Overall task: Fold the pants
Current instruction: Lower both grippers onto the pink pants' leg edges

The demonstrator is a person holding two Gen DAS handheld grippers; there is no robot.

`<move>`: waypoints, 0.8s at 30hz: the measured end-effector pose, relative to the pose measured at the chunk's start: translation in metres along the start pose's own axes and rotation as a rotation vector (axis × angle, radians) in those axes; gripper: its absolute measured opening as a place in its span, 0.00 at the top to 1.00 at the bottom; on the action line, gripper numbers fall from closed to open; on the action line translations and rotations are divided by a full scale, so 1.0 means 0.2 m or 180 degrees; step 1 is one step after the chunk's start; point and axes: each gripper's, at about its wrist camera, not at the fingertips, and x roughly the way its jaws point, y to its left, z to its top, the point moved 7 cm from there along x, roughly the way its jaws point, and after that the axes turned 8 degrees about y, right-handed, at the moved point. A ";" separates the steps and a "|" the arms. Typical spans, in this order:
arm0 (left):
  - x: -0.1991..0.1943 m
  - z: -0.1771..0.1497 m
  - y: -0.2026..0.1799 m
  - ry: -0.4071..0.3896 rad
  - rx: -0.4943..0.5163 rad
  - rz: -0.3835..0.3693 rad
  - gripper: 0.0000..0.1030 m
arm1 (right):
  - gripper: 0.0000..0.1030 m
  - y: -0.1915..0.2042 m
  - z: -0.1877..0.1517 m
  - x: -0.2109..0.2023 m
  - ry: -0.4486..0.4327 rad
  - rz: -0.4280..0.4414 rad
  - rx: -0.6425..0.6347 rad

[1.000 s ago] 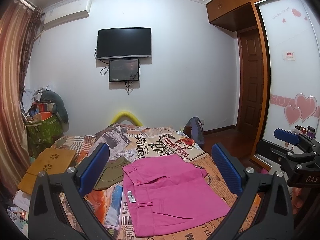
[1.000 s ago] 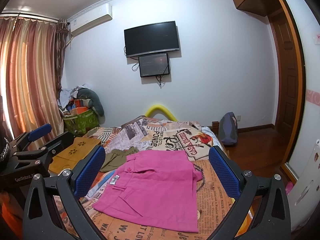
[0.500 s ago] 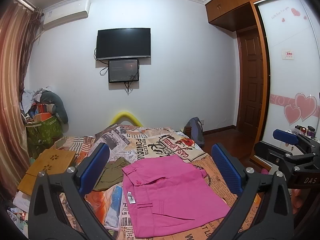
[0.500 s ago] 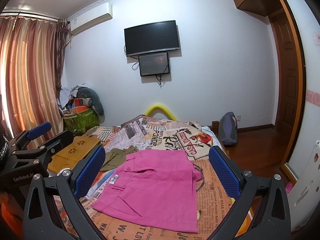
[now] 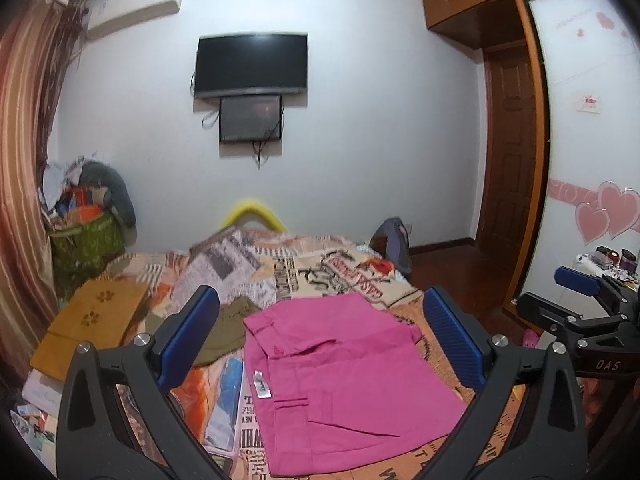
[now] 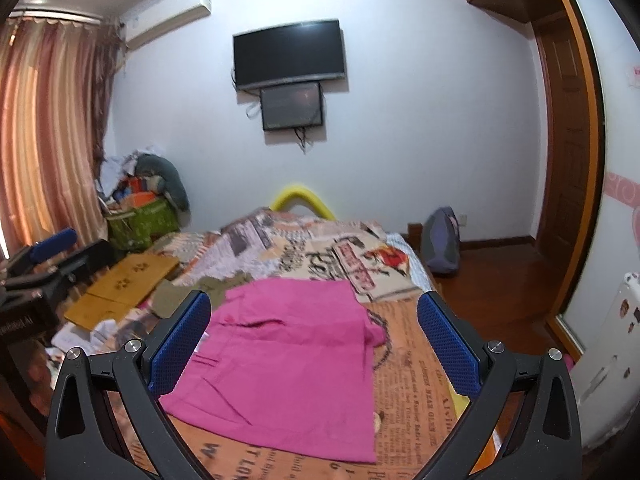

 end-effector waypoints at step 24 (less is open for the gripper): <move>1.04 -0.64 0.42 0.1730 -0.0095 0.0160 0.48 | 0.25 -0.33 -0.42 0.80 0.1377 0.0073 0.0221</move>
